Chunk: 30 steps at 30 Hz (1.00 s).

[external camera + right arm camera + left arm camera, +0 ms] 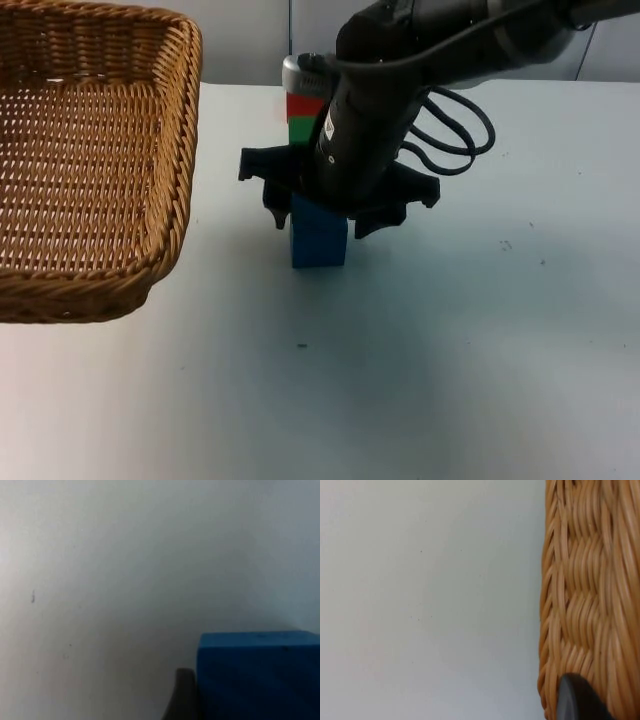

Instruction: Pick up the basket with the left hand and place the blue cube into the basket with the right hand.

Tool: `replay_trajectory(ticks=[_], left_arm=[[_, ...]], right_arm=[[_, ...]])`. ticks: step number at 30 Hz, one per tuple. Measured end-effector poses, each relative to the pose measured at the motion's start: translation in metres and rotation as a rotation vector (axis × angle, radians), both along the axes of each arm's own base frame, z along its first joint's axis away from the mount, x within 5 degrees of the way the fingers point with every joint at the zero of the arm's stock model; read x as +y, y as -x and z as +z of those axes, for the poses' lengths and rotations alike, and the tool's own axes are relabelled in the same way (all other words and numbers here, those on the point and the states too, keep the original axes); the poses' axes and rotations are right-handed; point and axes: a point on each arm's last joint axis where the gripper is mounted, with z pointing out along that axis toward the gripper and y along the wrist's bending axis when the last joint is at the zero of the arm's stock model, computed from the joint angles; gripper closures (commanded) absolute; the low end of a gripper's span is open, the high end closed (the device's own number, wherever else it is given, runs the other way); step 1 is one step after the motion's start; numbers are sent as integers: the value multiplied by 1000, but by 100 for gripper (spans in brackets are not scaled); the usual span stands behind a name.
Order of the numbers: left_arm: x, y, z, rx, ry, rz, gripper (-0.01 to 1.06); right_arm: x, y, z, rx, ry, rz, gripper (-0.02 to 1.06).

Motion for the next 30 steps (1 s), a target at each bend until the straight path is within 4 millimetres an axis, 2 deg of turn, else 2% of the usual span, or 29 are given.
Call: replay_trajectory(ticks=[1, 2, 5, 6, 11, 15, 18, 19, 20, 21, 23, 24, 26, 28, 29, 30], left_arm=[[0, 0, 0, 0, 0, 0, 105], [0, 0, 0, 0, 0, 0, 105], [0, 0, 0, 0, 0, 0, 105], [0, 0, 0, 0, 0, 0, 105], [0, 0, 0, 0, 0, 0, 105], [0, 0, 0, 0, 0, 0, 105], [0, 0, 0, 0, 0, 0, 105], [0, 0, 0, 0, 0, 0, 105], [0, 0, 0, 0, 0, 0, 105], [0, 0, 0, 0, 0, 0, 105], [0, 0, 0, 0, 0, 0, 105], [0, 0, 0, 0, 0, 0, 105], [0, 0, 0, 0, 0, 0, 105], [0, 0, 0, 0, 0, 0, 105], [0, 0, 0, 0, 0, 0, 105], [0, 0, 0, 0, 0, 0, 105]], right_arm=[[0, 0, 0, 0, 0, 0, 63], [0, 0, 0, -3, -1, -4, 63], [0, -1, 0, -11, 5, 1, 101], [0, -1, 0, -11, 5, 1, 105], [0, -1, 2, -13, 5, 6, 105], [-2, 0, 16, -24, 6, 25, 105], [-3, 2, 56, -91, -14, 86, 105], [-3, 2, 56, -91, -14, 86, 105], [-4, 3, 72, -121, -23, 109, 105], [-6, 6, 101, -178, -39, 145, 105], [-11, 12, 136, -252, -59, 182, 105], [-11, 12, 136, -252, -59, 182, 105], [-16, 21, 172, -328, -77, 220, 105], [-18, 32, 198, -387, -89, 260, 105], [-18, 32, 198, -387, -89, 260, 105], [-16, 39, 209, -413, -92, 287, 105]])
